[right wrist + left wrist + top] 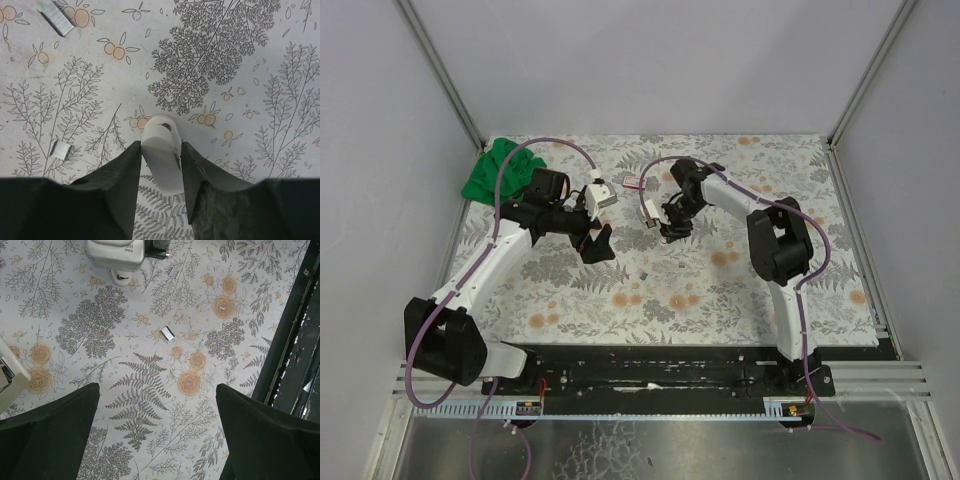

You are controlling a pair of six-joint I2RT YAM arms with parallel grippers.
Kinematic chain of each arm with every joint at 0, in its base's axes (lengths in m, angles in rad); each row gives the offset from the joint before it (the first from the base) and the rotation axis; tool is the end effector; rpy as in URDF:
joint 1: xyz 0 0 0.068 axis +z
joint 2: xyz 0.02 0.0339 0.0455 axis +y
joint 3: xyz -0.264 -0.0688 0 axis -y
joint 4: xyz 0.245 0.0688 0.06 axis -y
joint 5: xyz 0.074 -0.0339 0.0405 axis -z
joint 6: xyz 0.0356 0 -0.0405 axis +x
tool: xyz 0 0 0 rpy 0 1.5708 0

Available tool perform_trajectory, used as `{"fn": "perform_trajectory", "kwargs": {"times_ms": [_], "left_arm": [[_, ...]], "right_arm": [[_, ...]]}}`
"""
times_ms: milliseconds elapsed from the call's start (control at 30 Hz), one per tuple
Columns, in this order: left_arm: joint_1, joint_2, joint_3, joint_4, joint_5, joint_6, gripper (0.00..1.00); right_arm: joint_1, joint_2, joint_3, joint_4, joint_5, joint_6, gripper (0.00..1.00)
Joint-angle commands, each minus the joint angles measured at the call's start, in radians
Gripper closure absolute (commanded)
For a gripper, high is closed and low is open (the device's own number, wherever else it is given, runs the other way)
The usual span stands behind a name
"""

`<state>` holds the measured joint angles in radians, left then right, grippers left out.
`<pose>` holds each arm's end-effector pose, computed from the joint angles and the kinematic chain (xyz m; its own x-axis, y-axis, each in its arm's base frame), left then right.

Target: Unload the staples from the stapler

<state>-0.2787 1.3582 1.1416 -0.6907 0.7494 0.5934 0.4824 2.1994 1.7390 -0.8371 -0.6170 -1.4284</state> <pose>0.2607 -0.0998 0.2987 -0.2898 0.5087 -0.8107 0.9249 0.3666 -0.1005 0.3884 0.2266 0.1727 0.3904 -0.7069 -0.5898 -0.9177 -0.3499 -0.1881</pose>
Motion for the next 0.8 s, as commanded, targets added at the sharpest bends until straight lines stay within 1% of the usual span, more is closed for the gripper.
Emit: {"fn": "perform_trajectory", "kwargs": {"times_ms": [0,33,133,300,367,500,633,767], "left_arm": [[0.011,-0.005,-0.01,-0.008,0.031,0.016,0.0],[0.011,-0.004,-0.01,-0.009,0.032,0.016,0.0],[0.012,0.0,-0.009,-0.012,0.036,0.018,0.0],[0.012,0.019,0.0,-0.01,0.037,0.003,0.0],[0.011,0.03,-0.002,0.025,0.018,-0.05,0.0],[0.01,0.064,-0.008,0.13,-0.074,-0.162,0.0],[0.009,0.105,0.014,0.191,-0.106,-0.258,0.0],[0.001,0.146,0.069,0.209,-0.081,-0.326,0.0]], "right_arm": [[0.019,0.017,0.06,-0.052,0.012,-0.043,0.61],[0.019,0.015,0.06,-0.057,0.009,-0.049,0.63],[0.02,0.005,0.058,-0.069,-0.006,-0.069,0.78],[0.019,-0.027,0.033,-0.067,-0.027,-0.075,0.88],[0.019,-0.056,0.014,-0.057,-0.035,-0.061,0.89],[0.019,-0.155,-0.072,0.013,-0.051,-0.006,0.91],[0.019,-0.295,-0.203,0.15,-0.07,0.095,0.91],[0.019,-0.423,-0.338,0.317,-0.119,0.254,0.92]]}}
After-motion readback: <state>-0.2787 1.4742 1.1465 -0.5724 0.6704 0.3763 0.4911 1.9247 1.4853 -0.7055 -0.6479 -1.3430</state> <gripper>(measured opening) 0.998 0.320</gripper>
